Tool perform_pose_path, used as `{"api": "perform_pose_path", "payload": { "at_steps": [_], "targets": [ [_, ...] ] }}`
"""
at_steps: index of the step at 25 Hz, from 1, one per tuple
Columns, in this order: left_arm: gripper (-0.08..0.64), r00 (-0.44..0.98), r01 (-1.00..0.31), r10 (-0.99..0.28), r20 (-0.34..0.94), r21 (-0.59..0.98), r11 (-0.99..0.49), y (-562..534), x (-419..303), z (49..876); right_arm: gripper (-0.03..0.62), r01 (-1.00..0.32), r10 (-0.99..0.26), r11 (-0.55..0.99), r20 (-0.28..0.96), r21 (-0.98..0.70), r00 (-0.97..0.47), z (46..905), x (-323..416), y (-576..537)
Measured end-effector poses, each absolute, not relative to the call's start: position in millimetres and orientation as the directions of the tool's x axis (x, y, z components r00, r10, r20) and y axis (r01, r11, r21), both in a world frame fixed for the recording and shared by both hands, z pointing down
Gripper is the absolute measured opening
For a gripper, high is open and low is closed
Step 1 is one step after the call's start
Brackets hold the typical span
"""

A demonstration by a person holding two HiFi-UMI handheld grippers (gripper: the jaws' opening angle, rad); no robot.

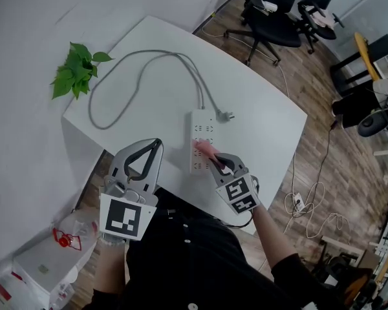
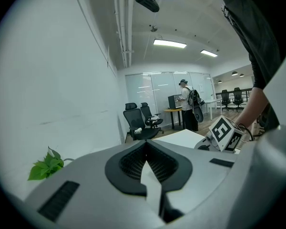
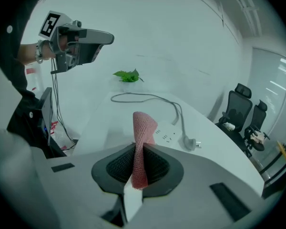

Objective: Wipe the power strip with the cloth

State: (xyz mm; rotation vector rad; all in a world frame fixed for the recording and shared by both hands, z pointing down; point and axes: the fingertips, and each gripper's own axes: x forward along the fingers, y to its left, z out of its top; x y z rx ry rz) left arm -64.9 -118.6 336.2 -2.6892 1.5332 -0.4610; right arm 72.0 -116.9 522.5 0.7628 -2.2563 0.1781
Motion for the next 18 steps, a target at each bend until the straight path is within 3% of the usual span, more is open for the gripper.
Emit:
{"api": "perform_pose_path", "payload": {
  "at_steps": [11,18],
  "targets": [
    [0.012,0.433,-0.862,-0.865,0.254,-0.164,-0.48,-107.8,-77.7,335.3,0.057,-0.596,-0.577,0.773,0.63,0.216,-0.52,509.5,57.6,-189.4],
    [0.012,0.406,-0.875,-0.877,0.258,-0.168,-0.455,-100.9,-87.5,337.1,0.057,-0.545,-0.596,0.778,0.639,0.312,-0.486,514.4,49.0,-225.4]
  ]
}}
